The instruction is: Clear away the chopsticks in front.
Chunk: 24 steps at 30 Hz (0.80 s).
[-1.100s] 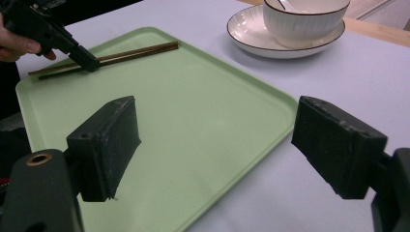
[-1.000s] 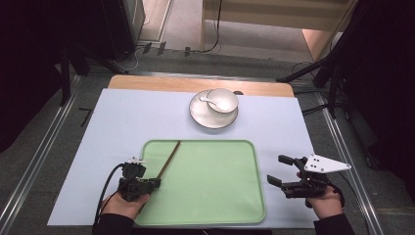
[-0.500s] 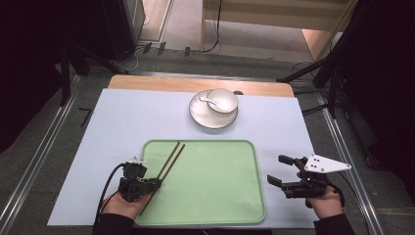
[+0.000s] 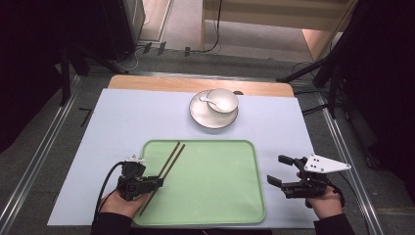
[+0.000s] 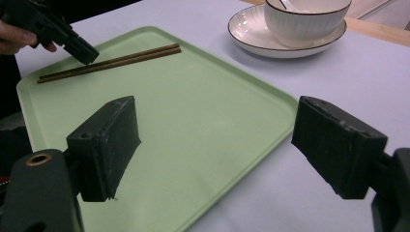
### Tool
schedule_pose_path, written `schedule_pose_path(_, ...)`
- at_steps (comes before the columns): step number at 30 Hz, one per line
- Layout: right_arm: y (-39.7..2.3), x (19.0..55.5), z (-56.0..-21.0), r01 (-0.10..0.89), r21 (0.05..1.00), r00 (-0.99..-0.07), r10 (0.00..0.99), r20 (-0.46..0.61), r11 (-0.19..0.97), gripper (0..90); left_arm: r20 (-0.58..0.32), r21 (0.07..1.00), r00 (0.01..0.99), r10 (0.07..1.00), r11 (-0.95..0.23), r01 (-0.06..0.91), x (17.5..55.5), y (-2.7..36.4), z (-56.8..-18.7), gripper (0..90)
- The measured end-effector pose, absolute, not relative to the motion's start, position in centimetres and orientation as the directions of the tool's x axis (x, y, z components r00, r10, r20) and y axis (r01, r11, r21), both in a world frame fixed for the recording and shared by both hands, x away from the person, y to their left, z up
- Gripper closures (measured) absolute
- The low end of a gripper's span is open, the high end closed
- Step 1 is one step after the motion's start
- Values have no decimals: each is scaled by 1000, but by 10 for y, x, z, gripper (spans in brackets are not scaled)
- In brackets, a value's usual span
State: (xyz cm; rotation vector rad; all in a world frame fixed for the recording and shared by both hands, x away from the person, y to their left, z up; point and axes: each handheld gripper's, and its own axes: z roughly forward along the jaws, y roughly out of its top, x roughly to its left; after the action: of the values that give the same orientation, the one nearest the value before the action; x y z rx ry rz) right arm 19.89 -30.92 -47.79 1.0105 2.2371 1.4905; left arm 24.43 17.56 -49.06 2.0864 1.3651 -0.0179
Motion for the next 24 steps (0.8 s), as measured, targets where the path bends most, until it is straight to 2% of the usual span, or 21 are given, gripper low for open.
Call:
schedule_pose_path(2, -309, 199, -478, 399, 888, -721, 677, 150, 228, 175, -348, 510, 472, 810, -259, 820, 246, 177, -488, 675)
schedule_pose_path(3, -310, 199, -478, 400, 888, -720, 677, 150, 229, 175, -359, 519, 485, 797, -261, 814, 248, 178, -485, 593)
schedule_pose_path(4, -310, 199, -478, 400, 888, -720, 677, 150, 229, 175, -363, 526, 491, 792, -260, 809, 249, 179, -484, 593)
schedule_pose_path(8, -309, 199, -478, 404, 885, -720, 677, 151, 231, 175, -360, 557, 552, 752, -301, 774, 256, 183, -479, 487)
schedule_pose_path(11, -309, 199, -478, 406, 884, -718, 679, 152, 232, 175, -358, 565, 566, 743, -311, 764, 261, 182, -478, 458)
schedule_pose_path(14, -310, 199, -479, 407, 884, -716, 681, 152, 231, 175, -347, 584, 604, 717, -339, 738, 267, 181, -474, 386)
schedule_pose_path(16, -310, 199, -479, 407, 884, -716, 681, 151, 231, 175, -328, 606, 644, 691, -369, 705, 274, 180, -469, 366)
schedule_pose_path(24, -310, 199, -479, 409, 883, -716, 681, 154, 231, 175, -280, 640, 701, 655, -417, 646, 288, 188, -462, 344)
